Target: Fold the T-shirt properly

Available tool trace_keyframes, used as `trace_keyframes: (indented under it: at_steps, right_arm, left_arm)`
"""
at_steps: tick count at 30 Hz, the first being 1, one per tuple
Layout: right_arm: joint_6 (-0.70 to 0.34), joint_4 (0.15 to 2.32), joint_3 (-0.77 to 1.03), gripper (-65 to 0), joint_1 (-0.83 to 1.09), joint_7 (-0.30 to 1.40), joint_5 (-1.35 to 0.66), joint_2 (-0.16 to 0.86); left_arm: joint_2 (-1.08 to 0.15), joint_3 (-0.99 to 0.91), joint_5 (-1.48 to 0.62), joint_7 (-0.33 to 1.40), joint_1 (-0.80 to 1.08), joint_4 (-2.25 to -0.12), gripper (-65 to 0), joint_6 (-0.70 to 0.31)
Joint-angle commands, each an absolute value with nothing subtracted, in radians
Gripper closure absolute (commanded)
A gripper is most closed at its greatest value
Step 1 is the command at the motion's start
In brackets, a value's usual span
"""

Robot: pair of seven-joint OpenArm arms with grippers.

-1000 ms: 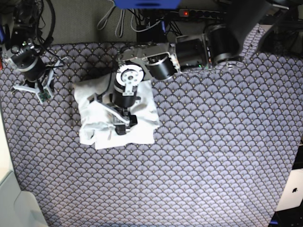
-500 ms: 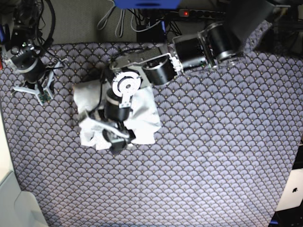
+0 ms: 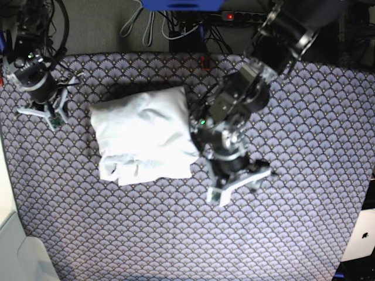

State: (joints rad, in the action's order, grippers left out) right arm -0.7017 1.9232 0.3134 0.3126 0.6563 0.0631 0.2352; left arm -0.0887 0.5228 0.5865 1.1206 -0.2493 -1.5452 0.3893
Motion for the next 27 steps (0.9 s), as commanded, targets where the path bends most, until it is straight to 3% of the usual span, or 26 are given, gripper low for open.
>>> trace_keyframes:
  at_steps: [1, 9, 17, 24, 27]
  right_arm:
    - [-0.698, 1.954, 0.308, 0.0, 0.308, 0.636, 0.033, 0.248]
    - [-0.698, 1.994, 0.246, 0.0, 0.308, 0.636, -0.162, 0.248]
    - [-0.698, 1.977, 0.074, 0.0, 0.243, 0.636, -0.214, 0.245]
    - [-0.698, 1.753, 0.053, 0.0, 0.208, 0.628, -0.214, 0.245]
    - [-0.698, 1.678, 0.058, 0.0, 0.217, 0.550, -0.214, 0.248]
  left_arm:
    - [-0.094, 0.503, 0.608, 1.129, -0.236, -1.604, -32.7, 0.381]
    - [-0.124, 0.298, 0.616, 1.259, -0.010, -1.886, -32.7, 0.157]
    - [-0.148, 0.268, 0.619, 1.334, 0.131, -1.957, -32.5, 0.148]
    - [-0.171, 0.263, 0.619, 1.326, 0.257, -1.983, -32.5, 0.148]
    - [-0.191, 0.263, 0.613, 1.323, 0.297, -1.983, -32.5, 0.148]
